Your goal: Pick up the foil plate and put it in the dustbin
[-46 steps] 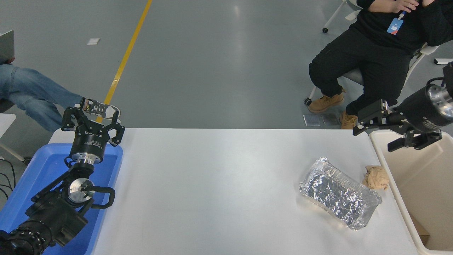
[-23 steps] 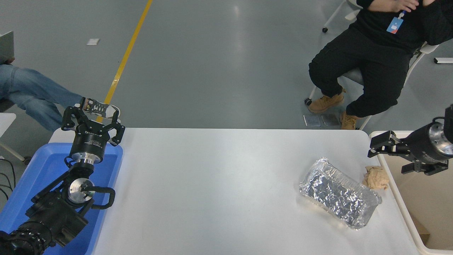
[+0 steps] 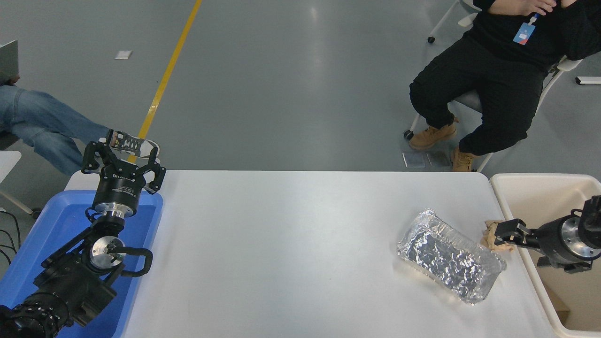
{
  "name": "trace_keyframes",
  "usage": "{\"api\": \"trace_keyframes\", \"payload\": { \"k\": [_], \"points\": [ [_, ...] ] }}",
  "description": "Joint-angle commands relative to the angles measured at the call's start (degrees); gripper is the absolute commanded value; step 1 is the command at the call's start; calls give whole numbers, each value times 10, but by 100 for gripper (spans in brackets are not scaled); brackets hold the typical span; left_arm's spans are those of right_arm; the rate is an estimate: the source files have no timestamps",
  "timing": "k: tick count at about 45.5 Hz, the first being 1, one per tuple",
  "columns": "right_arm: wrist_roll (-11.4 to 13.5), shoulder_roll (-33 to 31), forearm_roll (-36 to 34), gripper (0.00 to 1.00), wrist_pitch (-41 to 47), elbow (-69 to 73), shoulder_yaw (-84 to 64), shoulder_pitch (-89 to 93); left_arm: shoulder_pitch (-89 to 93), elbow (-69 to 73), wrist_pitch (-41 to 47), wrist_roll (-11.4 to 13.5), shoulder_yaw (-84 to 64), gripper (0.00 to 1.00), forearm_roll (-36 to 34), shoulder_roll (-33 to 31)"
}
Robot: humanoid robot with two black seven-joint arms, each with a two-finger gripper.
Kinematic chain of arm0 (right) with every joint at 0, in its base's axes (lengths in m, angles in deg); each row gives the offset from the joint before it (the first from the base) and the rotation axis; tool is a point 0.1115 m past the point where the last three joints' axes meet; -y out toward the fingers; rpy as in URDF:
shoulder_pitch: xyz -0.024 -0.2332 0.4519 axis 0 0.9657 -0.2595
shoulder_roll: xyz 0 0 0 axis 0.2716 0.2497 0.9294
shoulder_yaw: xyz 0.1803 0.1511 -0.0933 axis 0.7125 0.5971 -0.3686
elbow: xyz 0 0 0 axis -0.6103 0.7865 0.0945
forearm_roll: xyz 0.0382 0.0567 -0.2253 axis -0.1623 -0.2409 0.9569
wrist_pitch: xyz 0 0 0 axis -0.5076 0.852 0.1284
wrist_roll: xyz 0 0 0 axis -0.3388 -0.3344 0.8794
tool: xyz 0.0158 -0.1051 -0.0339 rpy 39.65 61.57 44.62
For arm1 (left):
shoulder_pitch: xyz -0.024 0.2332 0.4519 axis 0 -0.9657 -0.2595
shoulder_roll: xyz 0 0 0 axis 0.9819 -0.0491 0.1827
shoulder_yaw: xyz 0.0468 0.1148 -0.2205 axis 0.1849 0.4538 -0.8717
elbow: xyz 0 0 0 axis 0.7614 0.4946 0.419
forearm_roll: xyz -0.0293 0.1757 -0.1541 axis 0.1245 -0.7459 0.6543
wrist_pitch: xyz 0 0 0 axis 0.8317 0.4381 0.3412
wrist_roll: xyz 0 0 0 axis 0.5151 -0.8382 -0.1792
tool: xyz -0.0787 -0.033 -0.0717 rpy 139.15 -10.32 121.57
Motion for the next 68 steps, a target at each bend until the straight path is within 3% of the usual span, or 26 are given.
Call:
{"api": "trace_keyframes", "payload": {
  "k": [1, 16, 20, 24, 43, 57, 63, 68],
  "points": [
    [-2, -1, -1, 94, -24, 1, 40, 46, 0, 0, 0, 0, 0, 99, 0, 0],
    [-3, 6, 8, 85, -57, -13, 77, 113, 0, 0, 0, 0, 0, 99, 0, 0],
    [-6, 9, 9, 71, -63, -20, 93, 126, 0, 0, 0, 0, 0, 99, 0, 0],
    [-7, 11, 10, 64, -66, -21, 111, 138, 0, 0, 0, 0, 0, 99, 0, 0],
    [-8, 19, 10, 62, -67, -47, 154, 183, 0, 1, 0, 0, 0, 99, 0, 0],
    [-10, 20, 11, 14, -67, -47, 155, 190, 0, 0, 0, 0, 0, 99, 0, 0],
    [-10, 20, 13, 0, -67, -47, 155, 190, 0, 0, 0, 0, 0, 99, 0, 0],
    [-11, 20, 24, 0, -67, -47, 155, 188, 0, 0, 0, 0, 0, 99, 0, 0]
  ]
}}
